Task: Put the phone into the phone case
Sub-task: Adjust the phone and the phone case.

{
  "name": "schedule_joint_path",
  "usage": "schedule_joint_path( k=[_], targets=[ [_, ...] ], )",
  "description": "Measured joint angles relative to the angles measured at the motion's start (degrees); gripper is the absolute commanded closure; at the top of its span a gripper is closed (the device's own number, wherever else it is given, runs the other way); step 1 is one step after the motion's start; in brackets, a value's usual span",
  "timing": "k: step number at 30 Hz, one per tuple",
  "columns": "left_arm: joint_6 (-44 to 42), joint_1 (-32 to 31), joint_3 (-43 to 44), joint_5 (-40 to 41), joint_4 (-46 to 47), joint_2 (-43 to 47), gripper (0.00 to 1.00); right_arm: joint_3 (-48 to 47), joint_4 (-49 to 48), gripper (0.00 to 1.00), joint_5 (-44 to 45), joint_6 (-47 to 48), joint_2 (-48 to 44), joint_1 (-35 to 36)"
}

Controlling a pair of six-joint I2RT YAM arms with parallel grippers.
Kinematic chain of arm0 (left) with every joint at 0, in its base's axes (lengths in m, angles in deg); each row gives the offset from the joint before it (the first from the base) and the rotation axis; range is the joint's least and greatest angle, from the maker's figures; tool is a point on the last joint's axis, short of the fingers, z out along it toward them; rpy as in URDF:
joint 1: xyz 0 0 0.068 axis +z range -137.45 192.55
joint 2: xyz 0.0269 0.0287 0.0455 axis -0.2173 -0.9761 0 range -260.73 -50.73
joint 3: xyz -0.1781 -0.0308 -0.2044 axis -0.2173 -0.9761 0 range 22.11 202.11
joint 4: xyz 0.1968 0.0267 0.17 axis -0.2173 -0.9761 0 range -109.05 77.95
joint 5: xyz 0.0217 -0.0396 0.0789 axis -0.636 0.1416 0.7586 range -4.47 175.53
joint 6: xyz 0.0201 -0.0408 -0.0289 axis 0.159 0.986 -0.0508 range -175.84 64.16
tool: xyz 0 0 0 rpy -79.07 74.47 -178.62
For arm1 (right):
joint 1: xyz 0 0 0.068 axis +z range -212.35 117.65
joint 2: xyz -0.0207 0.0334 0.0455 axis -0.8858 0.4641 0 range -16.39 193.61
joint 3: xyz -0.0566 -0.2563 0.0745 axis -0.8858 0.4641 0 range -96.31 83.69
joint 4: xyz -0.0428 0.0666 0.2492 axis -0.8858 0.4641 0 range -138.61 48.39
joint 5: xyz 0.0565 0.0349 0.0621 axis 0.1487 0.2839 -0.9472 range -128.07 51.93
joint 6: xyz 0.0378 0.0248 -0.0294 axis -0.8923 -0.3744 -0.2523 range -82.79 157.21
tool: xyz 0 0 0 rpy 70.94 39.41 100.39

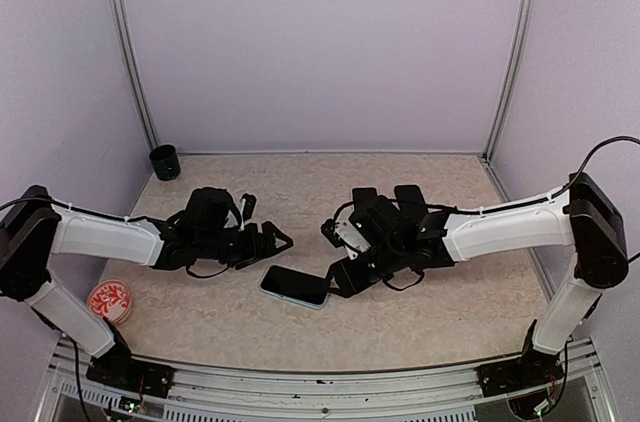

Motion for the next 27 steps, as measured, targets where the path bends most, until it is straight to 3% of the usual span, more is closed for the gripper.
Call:
schedule_joint_path(
  k=[14, 27],
  targets=[
    [1.27, 4.26, -5.11, -2.21, 0.42, -2.84, 0.10, 5.38, -7.91, 0.86, -6.84, -11.43, 5.07, -2.97],
    [2.19, 3.26, -5.11, -4.72, 6.64, -6.01, 0.11, 1.36, -10.16, 0.88, -11.17, -11.80, 12.41, -4.35]
  ],
)
